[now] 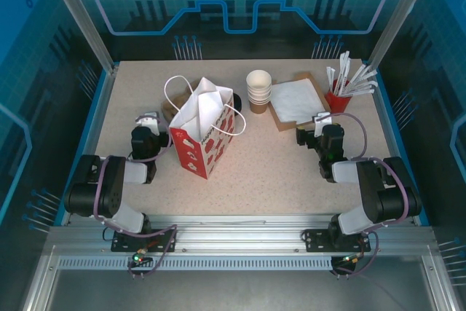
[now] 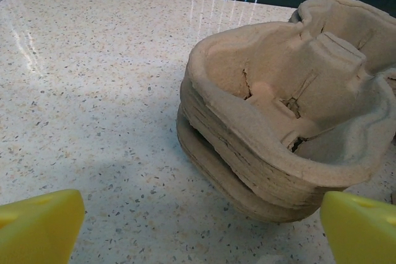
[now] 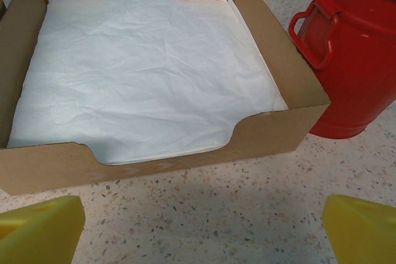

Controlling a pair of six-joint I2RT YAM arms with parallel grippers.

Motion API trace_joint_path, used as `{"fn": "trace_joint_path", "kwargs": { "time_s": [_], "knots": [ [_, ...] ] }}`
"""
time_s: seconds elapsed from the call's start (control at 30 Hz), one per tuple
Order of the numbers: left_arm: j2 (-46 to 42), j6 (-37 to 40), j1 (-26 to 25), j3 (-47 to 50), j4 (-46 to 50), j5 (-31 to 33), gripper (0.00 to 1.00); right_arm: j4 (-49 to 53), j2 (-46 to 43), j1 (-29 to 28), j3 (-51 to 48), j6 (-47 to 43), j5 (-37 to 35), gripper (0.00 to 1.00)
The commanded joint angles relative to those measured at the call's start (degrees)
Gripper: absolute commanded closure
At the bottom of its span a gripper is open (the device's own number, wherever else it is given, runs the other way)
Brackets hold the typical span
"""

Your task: Pack the takeout coffee

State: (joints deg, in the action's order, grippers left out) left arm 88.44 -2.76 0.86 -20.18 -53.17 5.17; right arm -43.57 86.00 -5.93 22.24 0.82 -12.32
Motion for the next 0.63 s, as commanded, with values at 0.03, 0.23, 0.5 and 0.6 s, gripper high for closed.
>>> {"fn": "trace_joint_path", "kwargs": {
  "time_s": [0.03, 0.23, 0.5, 0.6],
  "knots": [
    [0.0, 1.4, -0.6, -1.1, 0.3, 1.1, 0.01, -1.6, 0.1, 0.9, 1.4, 0.3, 0.6, 0.00],
    [0.0, 1.7, -0.9, -1.3, 0.4, 1.6, 0.01, -1.6, 0.1, 0.9, 1.4, 0.3, 0.7, 0.00],
    [0.1, 1.8, -1.0, -1.2, 0.4, 2.0, 0.01, -1.5, 0.1, 0.8, 1.5, 0.3, 0.8, 0.00],
    [0.1, 2.0, -1.1, -1.5, 0.8, 1.6, 0.01, -1.5, 0.1, 0.9, 1.5, 0.3, 0.8, 0.00]
  ]
}}
